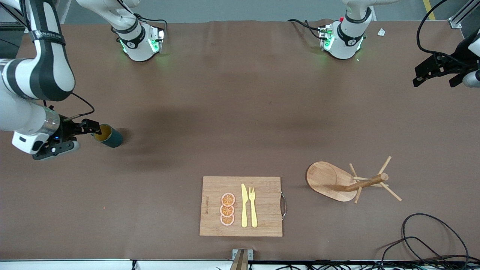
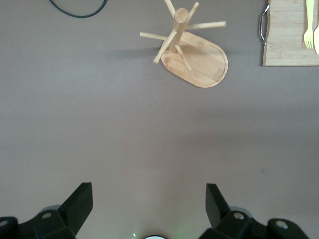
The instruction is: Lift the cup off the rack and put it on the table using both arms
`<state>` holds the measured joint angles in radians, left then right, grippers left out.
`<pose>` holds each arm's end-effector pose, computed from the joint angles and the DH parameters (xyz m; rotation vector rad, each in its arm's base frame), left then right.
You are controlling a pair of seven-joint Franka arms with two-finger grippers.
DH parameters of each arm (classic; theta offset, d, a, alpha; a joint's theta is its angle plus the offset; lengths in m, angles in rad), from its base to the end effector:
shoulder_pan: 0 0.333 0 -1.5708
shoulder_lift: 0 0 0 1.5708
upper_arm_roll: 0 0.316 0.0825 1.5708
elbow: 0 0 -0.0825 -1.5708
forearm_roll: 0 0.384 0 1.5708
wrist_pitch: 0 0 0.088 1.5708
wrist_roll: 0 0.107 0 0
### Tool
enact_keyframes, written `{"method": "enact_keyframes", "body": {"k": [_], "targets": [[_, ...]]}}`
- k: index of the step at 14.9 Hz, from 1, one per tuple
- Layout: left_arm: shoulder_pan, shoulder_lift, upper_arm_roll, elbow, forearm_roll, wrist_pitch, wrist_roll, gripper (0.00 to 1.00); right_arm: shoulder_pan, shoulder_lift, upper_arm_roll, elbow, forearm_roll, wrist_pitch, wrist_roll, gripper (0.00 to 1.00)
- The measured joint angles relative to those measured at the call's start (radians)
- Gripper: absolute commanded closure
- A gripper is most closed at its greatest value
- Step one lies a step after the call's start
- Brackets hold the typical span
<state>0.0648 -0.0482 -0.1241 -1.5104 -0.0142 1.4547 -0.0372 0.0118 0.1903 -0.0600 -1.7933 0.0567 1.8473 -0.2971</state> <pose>0.5262 -0.0348 0.6684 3.1336 -0.0369 -0.0129 0.5979 -0.0226 0.4315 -3.0505 -0.3524 0.1947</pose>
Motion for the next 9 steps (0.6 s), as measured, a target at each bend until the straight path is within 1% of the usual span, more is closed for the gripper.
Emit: {"method": "enact_keyframes", "body": {"k": [5, 9], "targets": [[0.000, 0.000, -0.006, 0.001, 0.000, -0.012, -0.001, 0.00, -0.004, -0.015, -0.014, 0.064, 0.000, -0.078, 0.100, 0.00], [-0.003, 0.000, -0.016, 0.002, 0.000, -0.013, -0.002, 0.00, -0.008, -0.079, -0.017, 0.072, -0.002, -0.146, 0.205, 0.00]]}}
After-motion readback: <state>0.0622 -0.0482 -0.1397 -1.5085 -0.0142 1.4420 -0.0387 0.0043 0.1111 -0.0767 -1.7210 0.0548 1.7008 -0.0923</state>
